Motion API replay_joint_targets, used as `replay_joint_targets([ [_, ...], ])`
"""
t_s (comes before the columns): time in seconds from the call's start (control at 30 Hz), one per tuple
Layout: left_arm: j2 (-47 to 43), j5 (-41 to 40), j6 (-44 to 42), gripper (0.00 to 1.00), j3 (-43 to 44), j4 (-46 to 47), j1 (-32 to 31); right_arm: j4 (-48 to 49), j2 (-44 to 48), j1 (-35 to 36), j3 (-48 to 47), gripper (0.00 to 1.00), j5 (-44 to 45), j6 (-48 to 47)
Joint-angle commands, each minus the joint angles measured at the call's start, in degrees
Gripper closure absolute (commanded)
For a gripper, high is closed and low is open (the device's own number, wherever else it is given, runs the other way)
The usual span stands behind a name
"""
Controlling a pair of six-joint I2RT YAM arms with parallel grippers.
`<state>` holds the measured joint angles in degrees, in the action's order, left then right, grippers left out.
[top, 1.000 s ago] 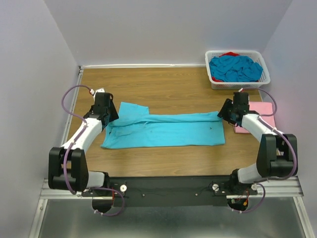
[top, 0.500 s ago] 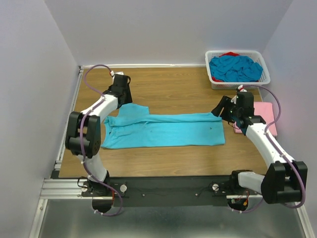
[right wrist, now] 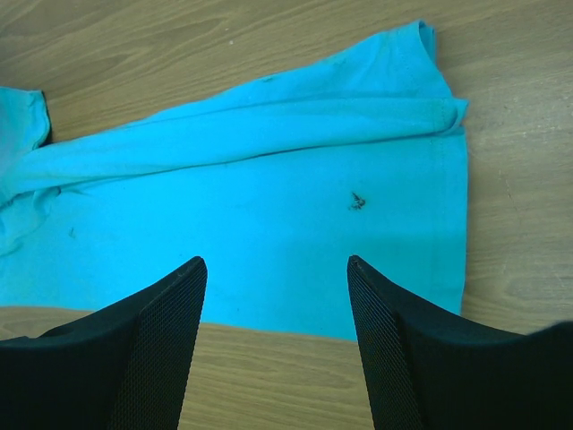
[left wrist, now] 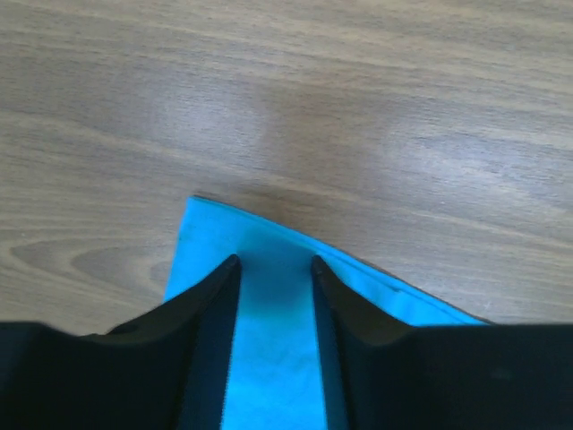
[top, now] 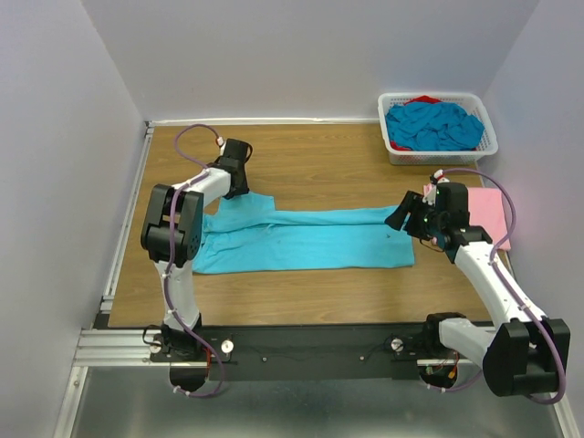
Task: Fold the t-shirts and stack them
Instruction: Fold the tshirt
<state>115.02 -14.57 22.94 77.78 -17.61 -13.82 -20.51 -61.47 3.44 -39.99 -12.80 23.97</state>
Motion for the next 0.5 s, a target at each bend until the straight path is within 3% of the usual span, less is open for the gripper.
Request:
replay_joint_targets([
  [0.0,2.2,-0.2,1.3,0.6,-0.3,-1.9,-0.7,-1.4,1.0,0.5,0.9,0.29,-1.2,-0.8],
  [0.13,1.5,-0.4,1.4,0.88,-1.0,-2.7,-1.1,-1.5,2.0,0.4,1.1,0.29,-1.4,-0.4],
  [0.17,1.1,-0.5,1.4,1.0,-1.1,-2.7,-1.2,-1.5,2.6,0.4,1.1,0.29,-1.4,-0.4],
  [0.47,-8.8,-1.3,2.6,1.0,-3.2,-3.7,-1.8,-2.2,5.5,0.4,1.4,0.29,-2.4,-0.1],
])
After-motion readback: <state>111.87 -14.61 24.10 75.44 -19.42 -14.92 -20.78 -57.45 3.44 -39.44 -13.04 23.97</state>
